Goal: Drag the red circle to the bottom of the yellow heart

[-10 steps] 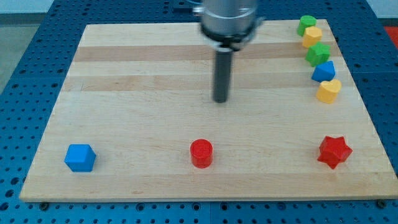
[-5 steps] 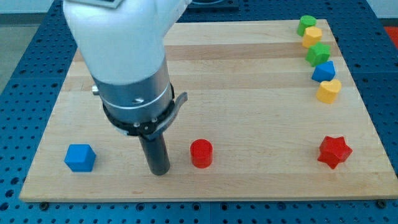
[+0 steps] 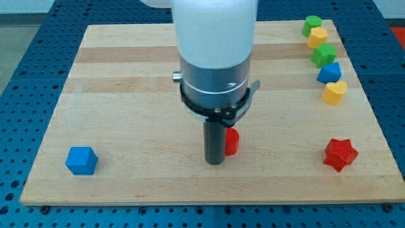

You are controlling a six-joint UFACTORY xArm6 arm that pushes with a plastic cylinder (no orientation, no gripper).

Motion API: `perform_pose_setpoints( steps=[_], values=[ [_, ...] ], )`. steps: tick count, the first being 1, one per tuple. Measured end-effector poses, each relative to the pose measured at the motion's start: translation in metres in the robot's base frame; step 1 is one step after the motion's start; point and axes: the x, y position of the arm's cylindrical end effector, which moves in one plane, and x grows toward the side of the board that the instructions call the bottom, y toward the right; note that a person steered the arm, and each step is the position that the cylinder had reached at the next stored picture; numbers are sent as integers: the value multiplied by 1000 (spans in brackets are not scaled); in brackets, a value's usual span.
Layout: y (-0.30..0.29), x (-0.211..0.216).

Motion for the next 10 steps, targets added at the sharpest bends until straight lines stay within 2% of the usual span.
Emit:
perform_pose_setpoints(
  steps=[4, 8, 10],
  values=[
    [21, -47],
    [39, -75],
    [93, -76]
  ],
)
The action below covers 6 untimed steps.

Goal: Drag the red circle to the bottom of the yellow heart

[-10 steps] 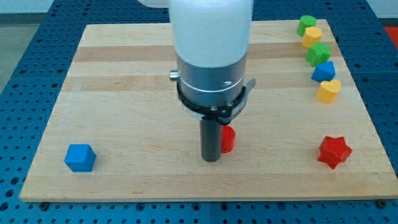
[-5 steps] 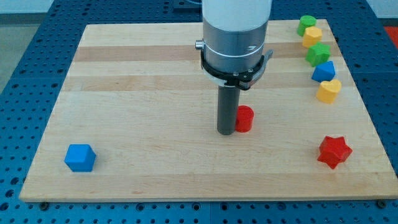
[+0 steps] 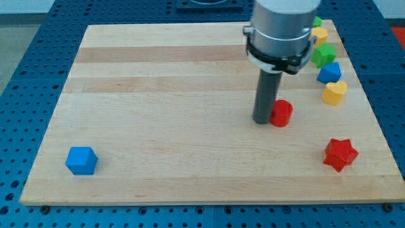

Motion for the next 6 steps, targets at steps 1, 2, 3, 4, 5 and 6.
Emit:
perform_pose_setpoints(
  steps=[1, 2, 3, 4, 5, 6],
  values=[
    [19, 0],
    [19, -5],
    [19, -12],
    [21, -20],
    [27, -23],
    [39, -17]
  ],
)
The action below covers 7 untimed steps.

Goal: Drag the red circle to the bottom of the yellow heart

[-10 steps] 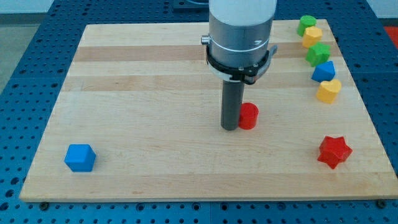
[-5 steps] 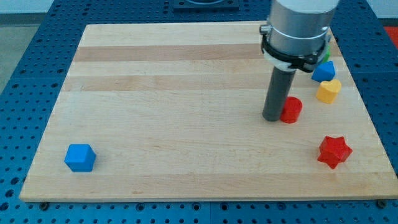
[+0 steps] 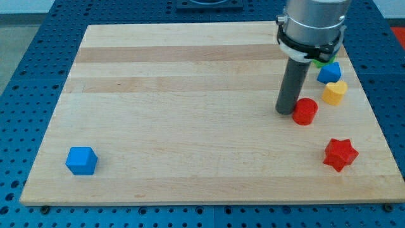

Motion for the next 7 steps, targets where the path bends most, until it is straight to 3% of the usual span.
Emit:
perform_pose_setpoints(
  steps=[4, 7],
  values=[
    [24, 36],
    [42, 34]
  ],
)
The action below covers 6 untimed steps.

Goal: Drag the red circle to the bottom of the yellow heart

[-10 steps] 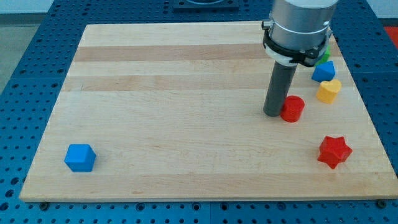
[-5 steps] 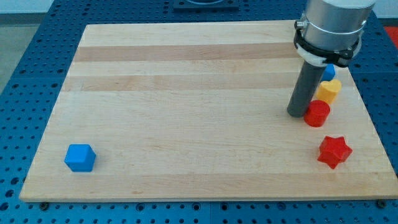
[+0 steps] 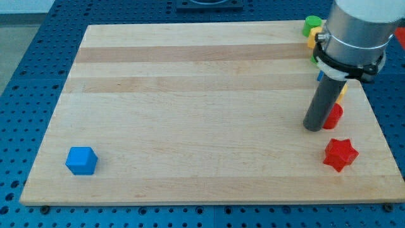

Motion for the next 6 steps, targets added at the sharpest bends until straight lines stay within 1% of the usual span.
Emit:
perform_pose_setpoints(
  steps=[2, 6],
  values=[
    [14, 0],
    [13, 0]
  ],
)
